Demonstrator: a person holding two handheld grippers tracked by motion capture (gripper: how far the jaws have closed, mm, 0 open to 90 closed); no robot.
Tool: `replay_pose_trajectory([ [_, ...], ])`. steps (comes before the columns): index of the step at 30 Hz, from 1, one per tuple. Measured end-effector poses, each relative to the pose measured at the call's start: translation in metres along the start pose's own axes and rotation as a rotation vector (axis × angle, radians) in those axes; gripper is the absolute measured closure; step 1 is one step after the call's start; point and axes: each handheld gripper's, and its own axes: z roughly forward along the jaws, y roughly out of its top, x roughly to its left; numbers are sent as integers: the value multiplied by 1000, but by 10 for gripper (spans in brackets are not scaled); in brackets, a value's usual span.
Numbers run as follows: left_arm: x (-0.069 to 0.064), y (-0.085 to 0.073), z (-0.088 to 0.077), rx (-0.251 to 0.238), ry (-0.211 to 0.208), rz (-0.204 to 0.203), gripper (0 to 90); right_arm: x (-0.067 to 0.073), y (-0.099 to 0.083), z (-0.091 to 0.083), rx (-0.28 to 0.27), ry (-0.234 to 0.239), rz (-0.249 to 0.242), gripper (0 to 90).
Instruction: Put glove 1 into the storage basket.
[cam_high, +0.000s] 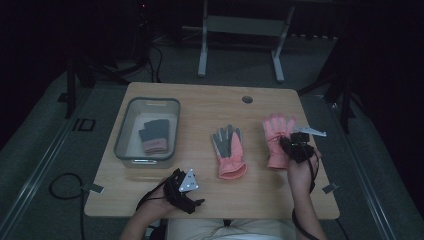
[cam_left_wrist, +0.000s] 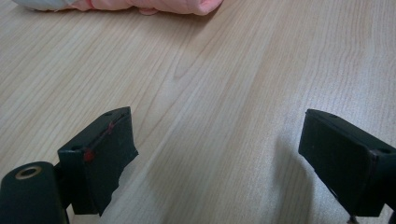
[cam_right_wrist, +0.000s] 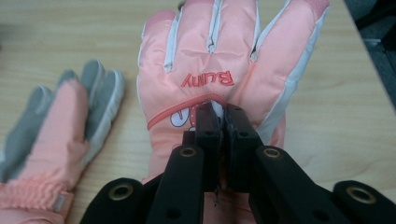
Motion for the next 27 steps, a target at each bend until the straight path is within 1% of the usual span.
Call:
replay_pose_trajectory([
  [1,0,0,0,3,1,5,102,2,-3,3,7,-7,2,858],
  [3,-1,0,1,7,-1,10,102,4,-10,8,15,-1,34,856],
  [6,-1,0,1,3,-1,8,102,9,-17,18,32,2,41,852],
  [9,-1,0,1,6,0,9,102,11,-21,28,51,3,52,850],
  [12,-1,0,1,8,0,15,102,12,-24,35,60,-6,50,849],
  [13,-1,-1,1,8,1,15,102,12,-26,43,82,-16,49,848],
  [15,-1,-1,0,11,0,18,102,12,-30,50,91,-16,58,843],
  [19,-1,-1,1,10,1,18,102,12,-30,54,98,-15,52,822],
  [22,-1,-1,1,12,1,24,102,12,-29,52,95,-6,32,782],
  [23,-1,-1,1,17,2,26,102,12,-28,51,96,-7,15,763],
  [25,-1,-1,1,12,1,22,102,12,-25,47,78,2,-28,727],
  [27,0,-1,1,14,0,24,102,9,-19,41,66,29,-89,668],
])
